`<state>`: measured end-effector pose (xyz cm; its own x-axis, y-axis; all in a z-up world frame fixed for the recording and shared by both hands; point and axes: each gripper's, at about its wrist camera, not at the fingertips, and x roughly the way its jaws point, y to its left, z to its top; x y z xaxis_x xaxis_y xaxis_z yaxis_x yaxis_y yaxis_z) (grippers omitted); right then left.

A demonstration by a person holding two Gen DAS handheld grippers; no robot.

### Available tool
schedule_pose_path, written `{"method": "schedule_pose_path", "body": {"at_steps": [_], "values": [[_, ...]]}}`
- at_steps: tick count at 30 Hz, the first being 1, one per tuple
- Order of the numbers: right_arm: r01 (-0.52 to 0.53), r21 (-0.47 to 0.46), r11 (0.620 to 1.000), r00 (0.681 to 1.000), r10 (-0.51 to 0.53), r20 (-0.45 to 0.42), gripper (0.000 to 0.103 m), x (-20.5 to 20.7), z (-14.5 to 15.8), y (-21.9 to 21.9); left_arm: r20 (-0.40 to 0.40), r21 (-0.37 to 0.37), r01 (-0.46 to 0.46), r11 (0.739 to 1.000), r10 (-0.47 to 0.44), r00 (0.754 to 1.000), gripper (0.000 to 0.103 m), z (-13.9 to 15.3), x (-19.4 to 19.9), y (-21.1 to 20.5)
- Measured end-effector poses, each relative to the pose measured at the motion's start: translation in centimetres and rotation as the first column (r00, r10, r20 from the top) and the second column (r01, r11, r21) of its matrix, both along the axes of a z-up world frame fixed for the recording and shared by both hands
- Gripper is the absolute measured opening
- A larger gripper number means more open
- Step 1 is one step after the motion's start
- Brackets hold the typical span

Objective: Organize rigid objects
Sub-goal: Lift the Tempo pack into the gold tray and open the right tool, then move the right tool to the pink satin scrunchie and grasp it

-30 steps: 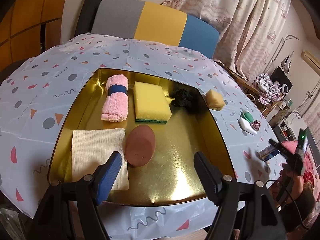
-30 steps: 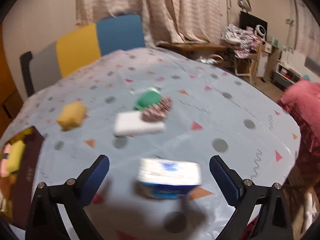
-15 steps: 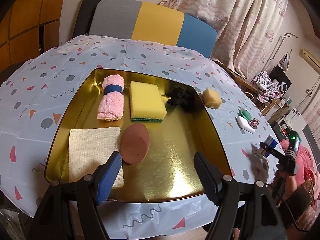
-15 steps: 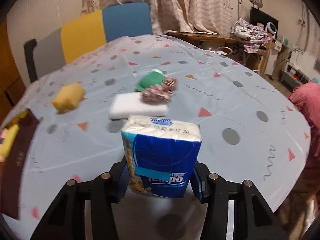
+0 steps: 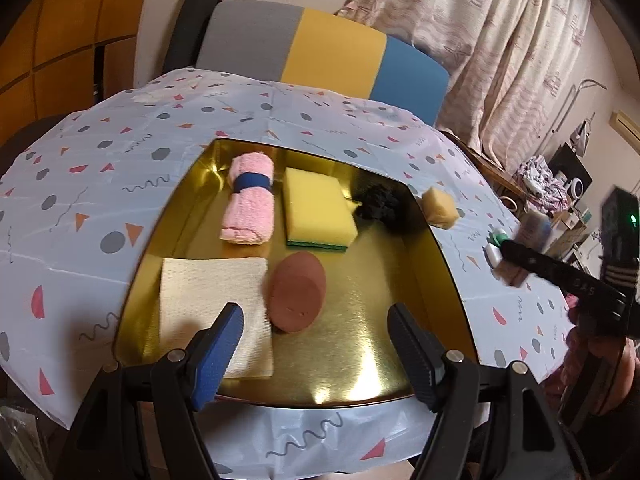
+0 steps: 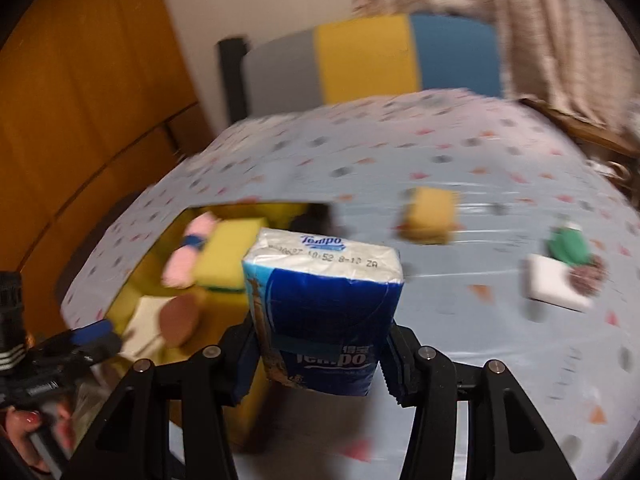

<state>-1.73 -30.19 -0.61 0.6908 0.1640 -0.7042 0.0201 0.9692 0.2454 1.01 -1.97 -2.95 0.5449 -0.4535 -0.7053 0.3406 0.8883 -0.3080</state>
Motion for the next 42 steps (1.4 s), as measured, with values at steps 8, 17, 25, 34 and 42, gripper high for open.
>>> {"method": "schedule_pose_path", "body": {"at_steps": [8, 17, 25, 34, 42], "values": [[-0.128, -0.079, 0.989, 0.971, 0.109, -0.215, 0.053, 7.5, -3.6, 6.5, -0.003, -0.003, -0.056, 0.998, 0.056, 0.998, 0.076, 0.2, 0.4, 2.2], [-0.099, -0.145, 0.984, 0.972, 0.065, -0.225, 0.068, 9.9, -4.6, 6.5, -0.004, -0.007, -0.068, 0.998, 0.068, 0.998, 0.076, 0.3, 0.4, 2.6], [-0.015, -0.059, 0.998, 0.998, 0.011, -0.057, 0.07, 5.7, -1.1, 4.1, -0.014, -0.029, -0.037, 0.999, 0.037, 0.999, 0.076, 0.1, 0.0, 1.9], [0.143, -0.041, 0.989, 0.988, -0.145, -0.058, 0.074, 1.1, -2.1, -1.3, -0.034, -0.052, 0.063, 0.997, -0.064, 0.997, 0.076, -0.2, -0.9, -1.0], [0.274, -0.049, 0.961, 0.953, -0.278, -0.122, 0.074, -2.9, -6.2, -7.6, -0.016, -0.028, 0.135, 0.99, -0.136, 0.991, 0.076, 0.5, -1.8, -3.9]]}}
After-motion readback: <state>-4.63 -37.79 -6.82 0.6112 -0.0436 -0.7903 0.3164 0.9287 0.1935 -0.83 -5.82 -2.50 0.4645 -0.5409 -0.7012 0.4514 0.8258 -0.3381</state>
